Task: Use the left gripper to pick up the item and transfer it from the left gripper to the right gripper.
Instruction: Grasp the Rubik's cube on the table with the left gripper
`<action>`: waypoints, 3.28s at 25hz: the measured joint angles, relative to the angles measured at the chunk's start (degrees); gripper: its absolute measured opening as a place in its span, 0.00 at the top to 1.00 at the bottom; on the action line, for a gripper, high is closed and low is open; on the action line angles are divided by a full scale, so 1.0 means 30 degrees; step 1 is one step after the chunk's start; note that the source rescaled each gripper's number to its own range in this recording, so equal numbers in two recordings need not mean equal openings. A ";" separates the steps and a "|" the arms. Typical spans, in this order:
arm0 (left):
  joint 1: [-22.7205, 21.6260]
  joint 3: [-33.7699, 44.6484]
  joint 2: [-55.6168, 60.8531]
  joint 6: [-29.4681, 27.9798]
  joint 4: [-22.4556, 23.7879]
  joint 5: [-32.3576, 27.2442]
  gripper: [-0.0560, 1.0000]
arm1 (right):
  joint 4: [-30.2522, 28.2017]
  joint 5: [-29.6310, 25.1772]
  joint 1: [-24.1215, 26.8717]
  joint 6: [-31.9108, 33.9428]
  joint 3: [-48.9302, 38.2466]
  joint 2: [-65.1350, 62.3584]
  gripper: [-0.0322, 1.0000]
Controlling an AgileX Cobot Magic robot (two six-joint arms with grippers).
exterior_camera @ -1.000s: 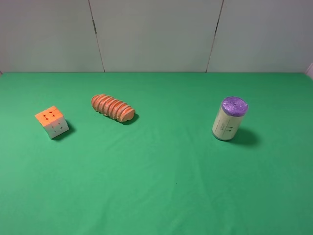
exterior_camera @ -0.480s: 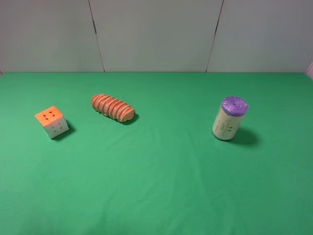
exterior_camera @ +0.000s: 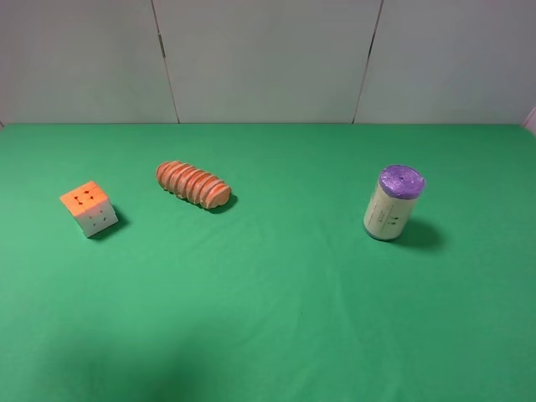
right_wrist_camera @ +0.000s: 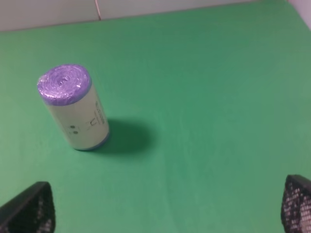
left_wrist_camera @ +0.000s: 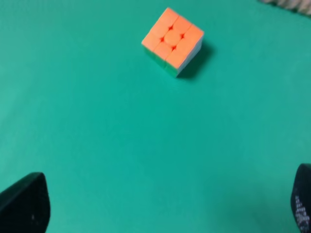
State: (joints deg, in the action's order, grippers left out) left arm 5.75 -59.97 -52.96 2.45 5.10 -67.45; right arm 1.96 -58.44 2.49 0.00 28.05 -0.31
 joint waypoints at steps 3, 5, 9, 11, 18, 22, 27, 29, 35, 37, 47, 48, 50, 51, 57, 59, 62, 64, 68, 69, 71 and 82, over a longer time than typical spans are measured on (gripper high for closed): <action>0.0000 0.0000 -0.1307 0.0069 0.0189 0.0017 0.00 | 0.0000 0.0000 0.0000 0.0000 0.0000 0.0000 0.00; 0.0000 0.0000 -0.2252 0.0168 0.0309 0.0036 0.00 | 0.0000 0.0000 0.0000 0.0000 0.0000 0.0000 0.00; 0.0000 0.0000 -0.4005 0.0507 0.0466 0.0118 0.00 | 0.0000 0.0000 0.0000 0.0000 0.0000 0.0000 0.00; 0.0000 0.0000 -0.4847 0.0858 0.0463 0.0296 0.00 | 0.0000 0.0000 0.0000 0.0000 0.0000 0.0000 0.00; 0.0000 0.0000 -0.7861 0.1964 0.0510 0.1884 0.00 | 0.0000 0.0000 0.0000 0.0000 0.0000 0.0000 0.00; -0.0085 0.0000 -0.9247 0.2578 0.0602 0.2862 0.00 | 0.0000 0.0000 0.0000 0.0000 0.0000 0.0000 0.00; -0.0434 0.0000 -1.1007 0.3502 0.0629 0.3955 0.00 | 0.0000 0.0000 0.0000 0.0000 0.0000 0.0000 0.00; -0.0457 0.0000 -1.1634 0.3726 0.0715 0.4505 0.00 | 0.0000 0.0000 0.0000 0.0000 0.0000 0.0000 0.00; -0.0457 -0.0036 -1.3280 0.4737 0.0758 0.5961 0.00 | 0.0000 0.0000 0.0000 0.0000 0.0000 0.0000 0.00; -0.0457 -0.0071 -1.3832 0.5210 0.0718 0.6394 0.00 | 0.0000 0.0000 0.0000 0.0000 0.0000 0.0000 0.00; -0.0457 -0.0330 -1.6275 0.6032 0.0562 0.8823 0.00 | 0.0000 0.0000 0.0000 0.0000 0.0000 0.0000 0.00; -0.0457 -0.0477 -1.6562 0.6117 0.0512 0.8953 0.00 | 0.0000 0.0000 0.0000 0.0000 0.0000 0.0000 0.00; -0.0481 -0.0815 -1.7020 0.6606 0.0186 0.9051 0.00 | 0.0000 0.0000 0.0000 0.0000 0.0000 0.0000 0.00; -0.0481 -0.0938 -1.7276 0.6822 0.0056 0.9099 0.00 | 0.0000 0.0000 0.0000 0.0000 0.0000 0.0000 0.00; -0.0481 -0.1172 -1.8471 0.7924 -0.0729 0.9425 0.00 | 0.0000 0.0000 0.0000 0.0000 0.0000 0.0000 0.00; -0.0481 -0.1172 -1.8749 0.8205 -0.0753 0.9634 0.00 | 0.0000 0.0000 0.0000 0.0000 0.0000 0.0000 0.00; -0.0481 -0.1184 -1.9160 0.8515 -0.0797 1.0176 0.00 | 0.0000 0.0000 0.0000 0.0000 0.0000 0.0000 0.00; -0.0481 -0.1184 -1.9351 0.8761 -0.0797 1.0522 0.00 | 0.0000 0.0000 0.0000 0.0000 0.0000 0.0000 0.00; -0.0481 -0.1184 -1.9687 0.9405 -0.0815 1.0910 0.00 | 0.0000 0.0000 0.0000 0.0000 0.0000 0.0000 0.00; -0.0481 -0.1184 -1.9730 0.9502 -0.0815 1.0913 0.00 | 0.0000 0.0000 0.0000 0.0000 0.0000 0.0000 0.00; -0.0481 -0.1184 -1.9780 0.9804 -0.0869 1.0932 0.00 | 0.0000 0.0000 0.0000 0.0000 0.0000 0.0000 0.00; -0.0436 -0.1184 -1.9780 1.1060 -0.1309 1.0932 0.24 | 0.0000 0.0000 0.0000 0.0000 0.0000 0.0000 0.00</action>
State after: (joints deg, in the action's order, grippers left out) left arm 4.45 -63.53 -112.30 35.63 1.18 -34.66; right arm 1.96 -58.44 2.49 0.00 28.05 -0.31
